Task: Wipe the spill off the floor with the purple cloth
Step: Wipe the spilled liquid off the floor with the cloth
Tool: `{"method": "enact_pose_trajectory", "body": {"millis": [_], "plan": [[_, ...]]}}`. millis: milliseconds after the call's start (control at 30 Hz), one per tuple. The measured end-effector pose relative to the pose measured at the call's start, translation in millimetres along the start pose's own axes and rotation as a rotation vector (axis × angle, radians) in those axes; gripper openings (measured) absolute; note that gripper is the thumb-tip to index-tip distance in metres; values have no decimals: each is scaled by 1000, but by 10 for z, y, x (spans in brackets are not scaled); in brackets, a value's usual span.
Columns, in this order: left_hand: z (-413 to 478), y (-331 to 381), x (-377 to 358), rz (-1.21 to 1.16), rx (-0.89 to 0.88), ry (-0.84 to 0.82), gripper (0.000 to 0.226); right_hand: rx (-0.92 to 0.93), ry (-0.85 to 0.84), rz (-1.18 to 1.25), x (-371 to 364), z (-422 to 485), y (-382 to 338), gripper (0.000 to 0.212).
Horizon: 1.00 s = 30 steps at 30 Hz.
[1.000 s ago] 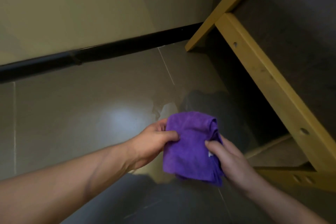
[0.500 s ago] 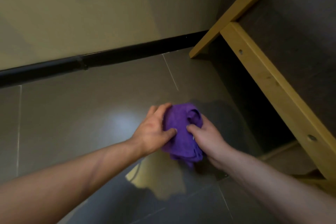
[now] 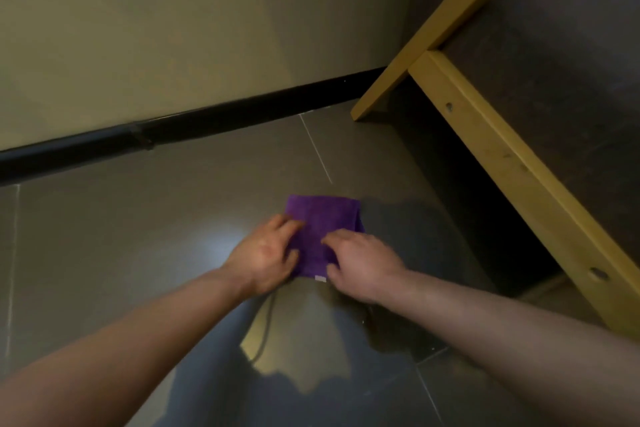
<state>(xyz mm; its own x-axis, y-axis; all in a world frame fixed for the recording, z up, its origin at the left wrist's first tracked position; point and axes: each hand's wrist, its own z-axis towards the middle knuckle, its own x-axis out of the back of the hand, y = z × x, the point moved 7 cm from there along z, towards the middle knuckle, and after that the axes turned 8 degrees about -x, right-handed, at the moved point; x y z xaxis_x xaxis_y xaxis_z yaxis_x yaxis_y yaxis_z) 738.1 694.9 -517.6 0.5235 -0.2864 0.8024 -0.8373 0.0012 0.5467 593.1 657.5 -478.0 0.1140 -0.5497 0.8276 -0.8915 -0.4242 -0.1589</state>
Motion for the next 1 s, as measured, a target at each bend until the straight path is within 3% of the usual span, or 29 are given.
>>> {"method": "enact_pose_trajectory", "body": {"millis": [167, 333, 733, 1000], "plan": [[524, 328, -291, 281, -156, -146, 58, -227, 9, -2, 146, 79, 732, 34], [860, 316, -477, 421, -37, -291, 65, -505, -75, -74, 141, 282, 1654, 67], [745, 223, -525, 432, -25, -370, 90, -566, -184, 6, -281, 719, 2189, 112], [561, 257, -706, 434, -107, -370, 77, -589, -140, 94, -394, 732, 2302, 114]]}}
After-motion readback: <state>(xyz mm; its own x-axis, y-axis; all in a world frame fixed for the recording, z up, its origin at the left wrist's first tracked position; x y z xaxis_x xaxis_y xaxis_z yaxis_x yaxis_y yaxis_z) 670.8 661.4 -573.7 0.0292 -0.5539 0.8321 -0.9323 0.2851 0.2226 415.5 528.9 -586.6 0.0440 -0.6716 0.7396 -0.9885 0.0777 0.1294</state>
